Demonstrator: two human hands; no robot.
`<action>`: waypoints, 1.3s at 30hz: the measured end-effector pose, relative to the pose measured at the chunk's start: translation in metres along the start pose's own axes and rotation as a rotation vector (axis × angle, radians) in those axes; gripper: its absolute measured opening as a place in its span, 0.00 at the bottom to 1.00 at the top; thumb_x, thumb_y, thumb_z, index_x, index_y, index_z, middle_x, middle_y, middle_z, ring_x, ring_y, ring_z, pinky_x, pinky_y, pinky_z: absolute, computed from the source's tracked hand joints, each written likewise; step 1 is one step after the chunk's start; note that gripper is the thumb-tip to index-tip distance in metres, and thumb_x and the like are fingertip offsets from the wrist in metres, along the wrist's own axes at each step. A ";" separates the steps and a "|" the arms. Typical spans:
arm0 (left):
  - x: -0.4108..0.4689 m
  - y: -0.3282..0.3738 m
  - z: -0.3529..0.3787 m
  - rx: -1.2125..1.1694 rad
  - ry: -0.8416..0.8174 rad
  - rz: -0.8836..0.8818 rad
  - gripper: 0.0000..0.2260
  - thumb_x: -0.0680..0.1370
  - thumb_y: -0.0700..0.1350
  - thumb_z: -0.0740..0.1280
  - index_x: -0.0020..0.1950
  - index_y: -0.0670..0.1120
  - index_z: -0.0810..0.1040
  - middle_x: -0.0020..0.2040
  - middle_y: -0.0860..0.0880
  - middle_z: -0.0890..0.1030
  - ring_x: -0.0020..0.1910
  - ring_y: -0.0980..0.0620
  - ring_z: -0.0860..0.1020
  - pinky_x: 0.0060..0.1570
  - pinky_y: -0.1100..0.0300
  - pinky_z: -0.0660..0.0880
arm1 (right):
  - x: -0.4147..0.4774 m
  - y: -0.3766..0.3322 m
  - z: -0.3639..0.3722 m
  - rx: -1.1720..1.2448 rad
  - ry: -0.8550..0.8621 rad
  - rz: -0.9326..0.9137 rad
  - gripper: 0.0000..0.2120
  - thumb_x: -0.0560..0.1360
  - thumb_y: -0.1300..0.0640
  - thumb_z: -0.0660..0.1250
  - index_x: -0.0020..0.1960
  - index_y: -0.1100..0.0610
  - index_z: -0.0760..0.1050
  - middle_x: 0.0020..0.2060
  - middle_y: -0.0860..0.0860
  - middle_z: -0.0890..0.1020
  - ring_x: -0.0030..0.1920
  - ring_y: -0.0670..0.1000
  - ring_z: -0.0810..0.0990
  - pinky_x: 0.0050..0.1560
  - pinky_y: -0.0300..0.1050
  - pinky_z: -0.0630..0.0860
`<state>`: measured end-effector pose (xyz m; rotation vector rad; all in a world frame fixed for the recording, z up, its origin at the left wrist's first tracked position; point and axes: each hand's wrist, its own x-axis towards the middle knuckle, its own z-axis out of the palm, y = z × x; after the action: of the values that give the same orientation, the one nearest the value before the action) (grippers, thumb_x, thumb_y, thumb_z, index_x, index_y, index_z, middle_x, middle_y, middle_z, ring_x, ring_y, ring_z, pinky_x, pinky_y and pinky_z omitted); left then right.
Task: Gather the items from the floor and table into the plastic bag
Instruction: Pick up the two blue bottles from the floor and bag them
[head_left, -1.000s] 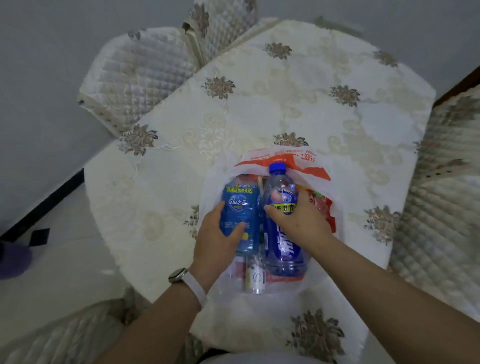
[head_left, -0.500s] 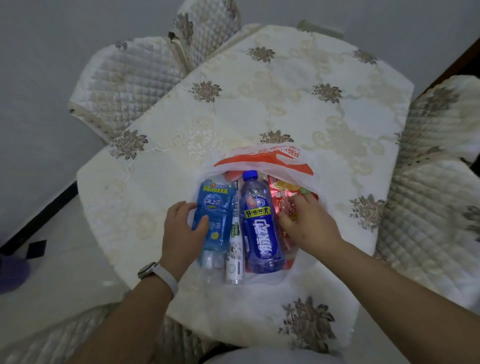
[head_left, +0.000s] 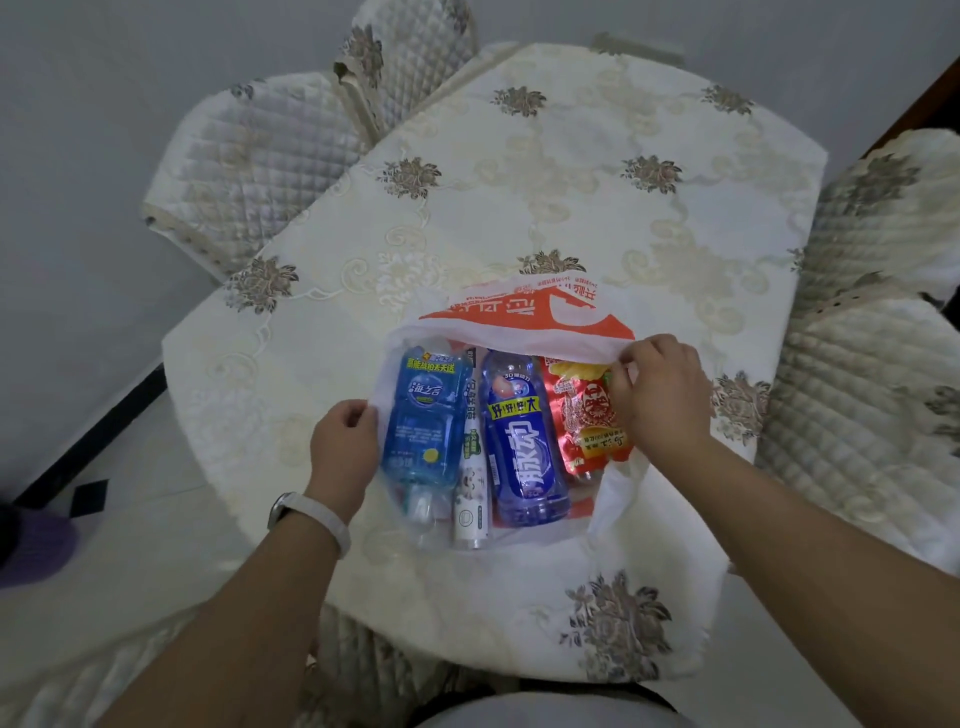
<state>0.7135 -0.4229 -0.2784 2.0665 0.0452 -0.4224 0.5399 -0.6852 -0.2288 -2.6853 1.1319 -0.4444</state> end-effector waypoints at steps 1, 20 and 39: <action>0.000 -0.001 -0.002 -0.009 0.025 0.002 0.07 0.81 0.43 0.62 0.46 0.44 0.78 0.42 0.46 0.79 0.41 0.49 0.75 0.41 0.54 0.74 | -0.001 -0.002 -0.001 0.038 -0.015 0.017 0.10 0.77 0.56 0.64 0.52 0.60 0.79 0.50 0.57 0.79 0.51 0.59 0.75 0.45 0.50 0.71; -0.034 0.025 -0.025 0.278 0.014 0.429 0.23 0.73 0.51 0.74 0.63 0.48 0.71 0.53 0.50 0.74 0.47 0.50 0.75 0.45 0.55 0.74 | -0.067 -0.004 -0.042 0.436 -0.039 0.072 0.05 0.77 0.59 0.63 0.43 0.52 0.72 0.39 0.43 0.75 0.39 0.44 0.74 0.36 0.39 0.68; -0.076 -0.054 -0.085 0.487 -0.092 0.710 0.22 0.68 0.33 0.59 0.59 0.39 0.79 0.50 0.42 0.81 0.49 0.41 0.78 0.49 0.51 0.75 | -0.094 0.023 -0.025 0.074 -0.292 0.075 0.03 0.74 0.58 0.64 0.43 0.55 0.71 0.38 0.51 0.74 0.38 0.56 0.74 0.33 0.46 0.63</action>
<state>0.6552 -0.3127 -0.2608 2.3497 -0.8978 -0.0812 0.4537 -0.6354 -0.2310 -2.5285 1.1007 -0.0763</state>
